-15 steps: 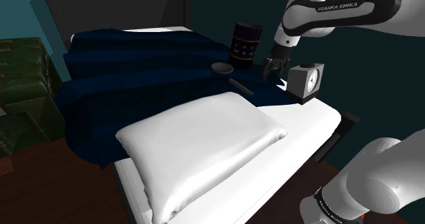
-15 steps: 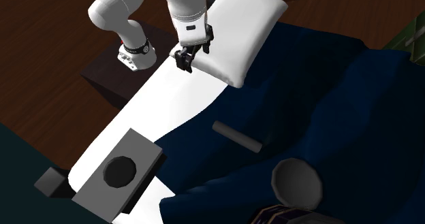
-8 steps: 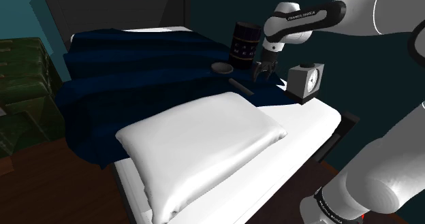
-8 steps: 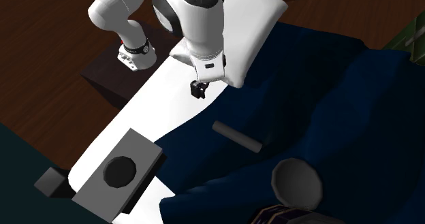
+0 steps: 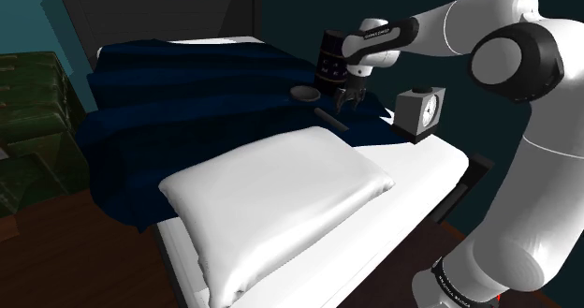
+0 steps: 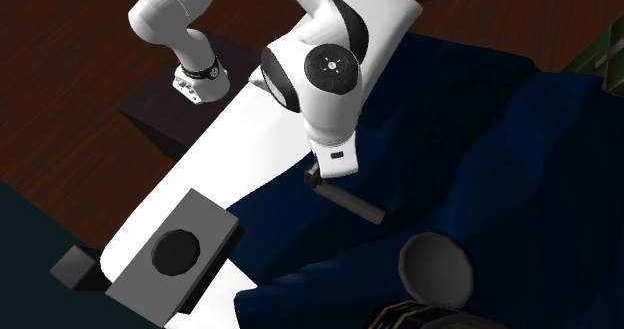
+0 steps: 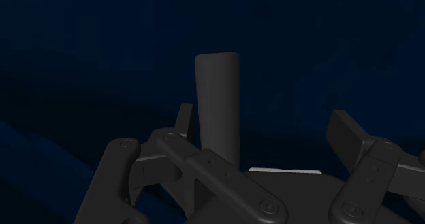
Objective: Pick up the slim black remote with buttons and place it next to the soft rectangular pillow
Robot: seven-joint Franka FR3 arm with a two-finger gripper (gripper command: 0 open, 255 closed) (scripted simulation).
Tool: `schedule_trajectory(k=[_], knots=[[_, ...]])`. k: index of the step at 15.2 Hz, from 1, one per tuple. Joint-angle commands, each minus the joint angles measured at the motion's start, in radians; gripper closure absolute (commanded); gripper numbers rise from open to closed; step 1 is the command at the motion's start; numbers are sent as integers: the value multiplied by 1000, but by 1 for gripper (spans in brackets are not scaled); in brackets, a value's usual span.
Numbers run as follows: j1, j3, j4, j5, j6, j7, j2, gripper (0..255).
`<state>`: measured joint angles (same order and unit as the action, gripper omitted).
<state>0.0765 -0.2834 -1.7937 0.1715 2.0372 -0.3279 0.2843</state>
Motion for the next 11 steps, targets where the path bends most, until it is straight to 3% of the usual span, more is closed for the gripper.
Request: schedule_trajectory(k=[1, 5, 11], knots=[[16, 5, 80, 24, -1, -20, 86, 0], [50, 16, 231, 56, -21, -46, 225, 0], [50, 24, 195, 68, 44, -53, 255, 0]])
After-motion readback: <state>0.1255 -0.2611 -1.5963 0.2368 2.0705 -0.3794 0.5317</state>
